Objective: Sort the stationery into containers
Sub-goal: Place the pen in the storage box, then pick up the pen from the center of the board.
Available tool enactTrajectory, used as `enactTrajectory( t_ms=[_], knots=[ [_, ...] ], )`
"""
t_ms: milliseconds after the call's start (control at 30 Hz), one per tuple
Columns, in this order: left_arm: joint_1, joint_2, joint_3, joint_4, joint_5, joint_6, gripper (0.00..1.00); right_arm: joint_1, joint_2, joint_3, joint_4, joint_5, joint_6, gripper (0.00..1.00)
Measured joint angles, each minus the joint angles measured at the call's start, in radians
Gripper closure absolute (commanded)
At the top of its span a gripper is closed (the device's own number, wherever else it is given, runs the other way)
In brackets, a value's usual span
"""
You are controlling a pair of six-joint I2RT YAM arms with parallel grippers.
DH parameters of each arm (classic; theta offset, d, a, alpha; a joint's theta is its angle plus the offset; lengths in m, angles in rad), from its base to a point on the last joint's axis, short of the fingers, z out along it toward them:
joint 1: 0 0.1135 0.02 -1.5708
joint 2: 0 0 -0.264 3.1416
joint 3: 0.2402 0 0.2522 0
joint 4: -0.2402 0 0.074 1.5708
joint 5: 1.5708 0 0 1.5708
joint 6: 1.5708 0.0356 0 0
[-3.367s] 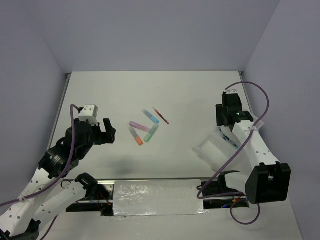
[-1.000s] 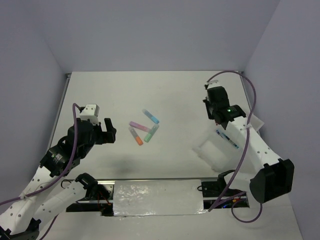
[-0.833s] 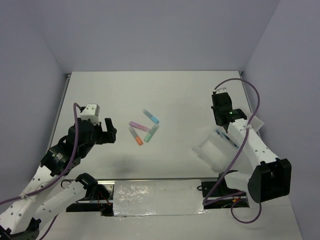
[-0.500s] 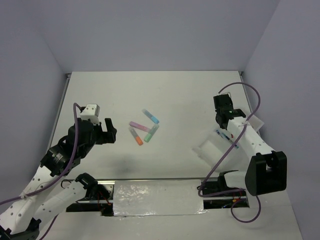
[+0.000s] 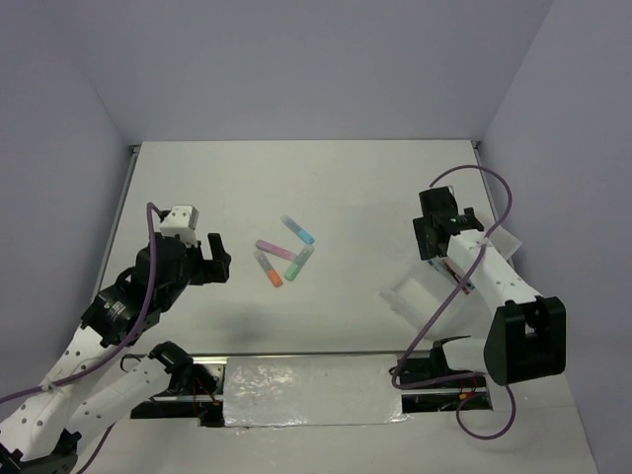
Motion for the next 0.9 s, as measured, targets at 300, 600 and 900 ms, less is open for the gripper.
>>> enactTrajectory(
  t_ms=[300,600,900],
  knots=[
    [0.001,0.167,0.032,-0.026,-0.046,-0.076,0.01,0.155,-0.312,0.068,0.072,-0.207,0.087,0.00],
    [0.012,0.604,0.079,0.048,-0.029,-0.457,0.01,0.211,-0.414,0.053,0.551,-1.030,0.381,0.00],
    [0.021,1.044,0.275,0.075,0.006,-0.579,0.04,0.398,-0.433,0.183,0.152,-0.519,0.378,0.00]
  ],
)
